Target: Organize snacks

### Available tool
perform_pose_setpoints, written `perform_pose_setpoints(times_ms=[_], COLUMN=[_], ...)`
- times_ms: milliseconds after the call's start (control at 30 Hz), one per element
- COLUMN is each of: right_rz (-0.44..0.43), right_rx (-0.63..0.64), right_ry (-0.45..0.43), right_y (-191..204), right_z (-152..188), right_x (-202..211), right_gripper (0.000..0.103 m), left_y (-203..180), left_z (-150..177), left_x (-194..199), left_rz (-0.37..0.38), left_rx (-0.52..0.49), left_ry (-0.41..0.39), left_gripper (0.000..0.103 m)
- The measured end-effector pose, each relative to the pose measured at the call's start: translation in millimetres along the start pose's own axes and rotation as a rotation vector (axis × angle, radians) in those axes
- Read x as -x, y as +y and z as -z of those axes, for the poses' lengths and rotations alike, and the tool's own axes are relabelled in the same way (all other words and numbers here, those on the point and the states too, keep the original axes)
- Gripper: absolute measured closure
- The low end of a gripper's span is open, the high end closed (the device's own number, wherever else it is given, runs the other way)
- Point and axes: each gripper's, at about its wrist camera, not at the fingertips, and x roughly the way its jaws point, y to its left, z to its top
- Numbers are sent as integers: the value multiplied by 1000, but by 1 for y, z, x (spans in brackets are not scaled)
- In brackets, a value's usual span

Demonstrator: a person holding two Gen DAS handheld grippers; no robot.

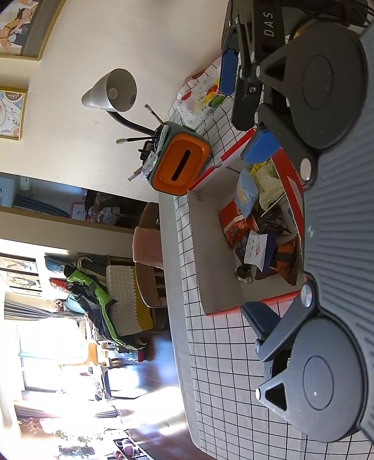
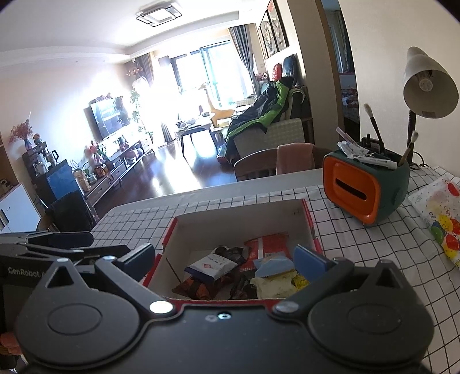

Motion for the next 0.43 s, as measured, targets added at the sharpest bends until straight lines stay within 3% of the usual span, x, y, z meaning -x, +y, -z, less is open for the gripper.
perform_pose_setpoints(times_ms=[433], right_rz=[14], right_rx=[-7], right_ry=[30], right_y=[-11], right_z=[5], right_x=[-4], right_gripper=[0], left_y=[2], left_z=[3], left_x=[-9], left_rz=[11], left_rx=[12], left_ry=[40], left_gripper=[0])
